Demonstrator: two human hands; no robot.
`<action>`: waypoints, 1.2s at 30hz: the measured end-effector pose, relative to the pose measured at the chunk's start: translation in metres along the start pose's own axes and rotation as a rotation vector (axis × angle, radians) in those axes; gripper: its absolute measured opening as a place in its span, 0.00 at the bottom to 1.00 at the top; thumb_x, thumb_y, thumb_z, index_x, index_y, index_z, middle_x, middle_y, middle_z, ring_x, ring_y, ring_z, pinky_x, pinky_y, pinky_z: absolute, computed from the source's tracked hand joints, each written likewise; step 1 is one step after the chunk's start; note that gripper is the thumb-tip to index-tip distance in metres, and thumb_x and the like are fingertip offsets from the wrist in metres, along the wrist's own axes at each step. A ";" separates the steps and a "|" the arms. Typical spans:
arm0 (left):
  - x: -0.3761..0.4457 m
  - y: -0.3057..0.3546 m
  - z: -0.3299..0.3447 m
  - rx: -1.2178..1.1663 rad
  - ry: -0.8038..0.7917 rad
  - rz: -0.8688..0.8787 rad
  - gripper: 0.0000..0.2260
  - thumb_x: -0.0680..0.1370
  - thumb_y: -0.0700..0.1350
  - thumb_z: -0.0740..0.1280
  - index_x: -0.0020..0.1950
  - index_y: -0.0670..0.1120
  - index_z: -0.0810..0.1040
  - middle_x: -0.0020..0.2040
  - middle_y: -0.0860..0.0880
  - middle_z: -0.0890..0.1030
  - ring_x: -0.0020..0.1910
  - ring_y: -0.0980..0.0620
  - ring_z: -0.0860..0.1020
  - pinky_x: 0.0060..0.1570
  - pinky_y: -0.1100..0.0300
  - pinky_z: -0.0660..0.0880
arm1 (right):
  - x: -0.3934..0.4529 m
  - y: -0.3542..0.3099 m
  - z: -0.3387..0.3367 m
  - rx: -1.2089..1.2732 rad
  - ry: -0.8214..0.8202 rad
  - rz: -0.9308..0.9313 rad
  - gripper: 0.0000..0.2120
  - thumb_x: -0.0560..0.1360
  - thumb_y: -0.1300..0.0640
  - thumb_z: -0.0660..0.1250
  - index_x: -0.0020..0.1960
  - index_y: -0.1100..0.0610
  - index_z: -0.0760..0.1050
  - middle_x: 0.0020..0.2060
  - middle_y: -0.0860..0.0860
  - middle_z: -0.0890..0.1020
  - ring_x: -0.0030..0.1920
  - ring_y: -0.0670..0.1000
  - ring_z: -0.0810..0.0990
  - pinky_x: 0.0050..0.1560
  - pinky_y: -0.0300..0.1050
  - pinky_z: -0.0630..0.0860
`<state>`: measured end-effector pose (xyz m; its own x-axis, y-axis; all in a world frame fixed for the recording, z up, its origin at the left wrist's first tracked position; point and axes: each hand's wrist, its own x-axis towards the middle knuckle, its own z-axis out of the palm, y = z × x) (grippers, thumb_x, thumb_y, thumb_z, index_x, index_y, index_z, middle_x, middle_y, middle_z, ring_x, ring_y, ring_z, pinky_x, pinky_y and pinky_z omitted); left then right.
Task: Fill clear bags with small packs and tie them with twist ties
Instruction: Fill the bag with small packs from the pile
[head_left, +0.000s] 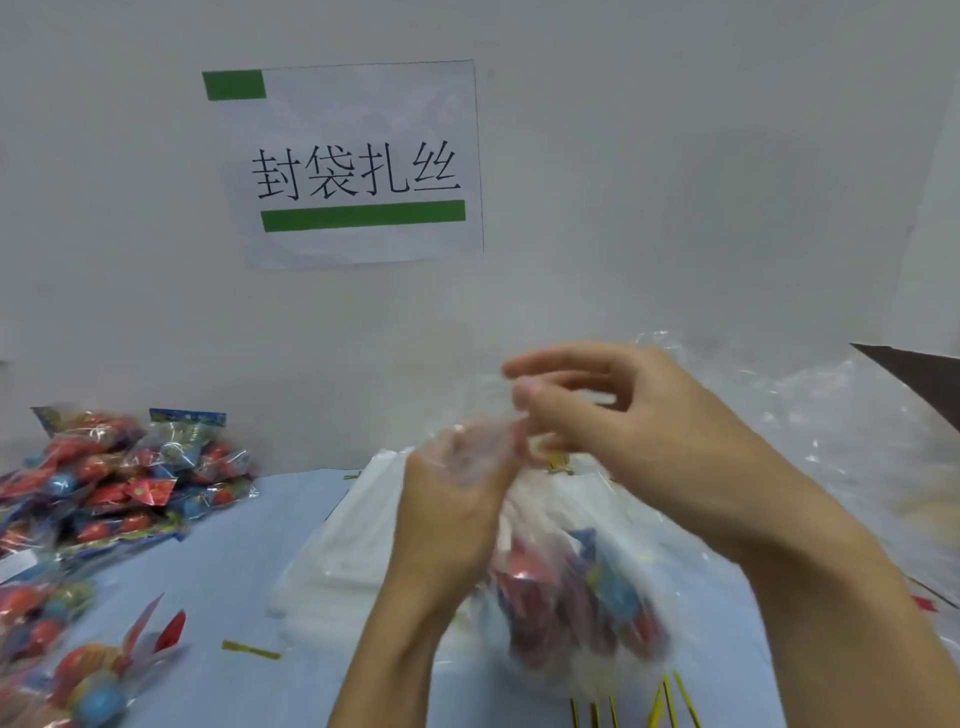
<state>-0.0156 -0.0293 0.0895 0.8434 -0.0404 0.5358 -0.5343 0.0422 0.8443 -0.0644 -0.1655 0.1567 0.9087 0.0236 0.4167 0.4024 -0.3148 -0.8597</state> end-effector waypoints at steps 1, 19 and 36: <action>0.002 0.000 -0.007 -0.037 0.087 -0.030 0.05 0.77 0.41 0.70 0.43 0.47 0.84 0.39 0.47 0.86 0.38 0.53 0.84 0.39 0.63 0.77 | 0.000 0.003 -0.007 -0.050 0.036 -0.019 0.14 0.72 0.42 0.73 0.55 0.44 0.83 0.49 0.41 0.85 0.48 0.41 0.85 0.46 0.37 0.82; 0.006 0.030 -0.034 0.280 -0.142 0.070 0.11 0.78 0.47 0.71 0.36 0.47 0.82 0.44 0.56 0.84 0.45 0.61 0.81 0.45 0.72 0.73 | 0.004 0.067 0.080 -0.113 -0.519 0.030 0.05 0.67 0.46 0.71 0.40 0.45 0.77 0.30 0.46 0.79 0.32 0.46 0.76 0.39 0.53 0.78; -0.003 0.030 0.006 0.167 -0.172 0.054 0.11 0.79 0.45 0.70 0.36 0.53 0.82 0.41 0.56 0.85 0.44 0.61 0.83 0.46 0.72 0.75 | 0.005 0.065 0.066 -0.581 -0.373 -0.140 0.23 0.84 0.60 0.57 0.78 0.56 0.61 0.75 0.54 0.68 0.74 0.50 0.65 0.71 0.36 0.61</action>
<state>-0.0341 -0.0340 0.1132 0.7993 -0.2121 0.5623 -0.5920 -0.1166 0.7975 -0.0268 -0.1230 0.0837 0.8719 0.3922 0.2931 0.4885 -0.7383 -0.4651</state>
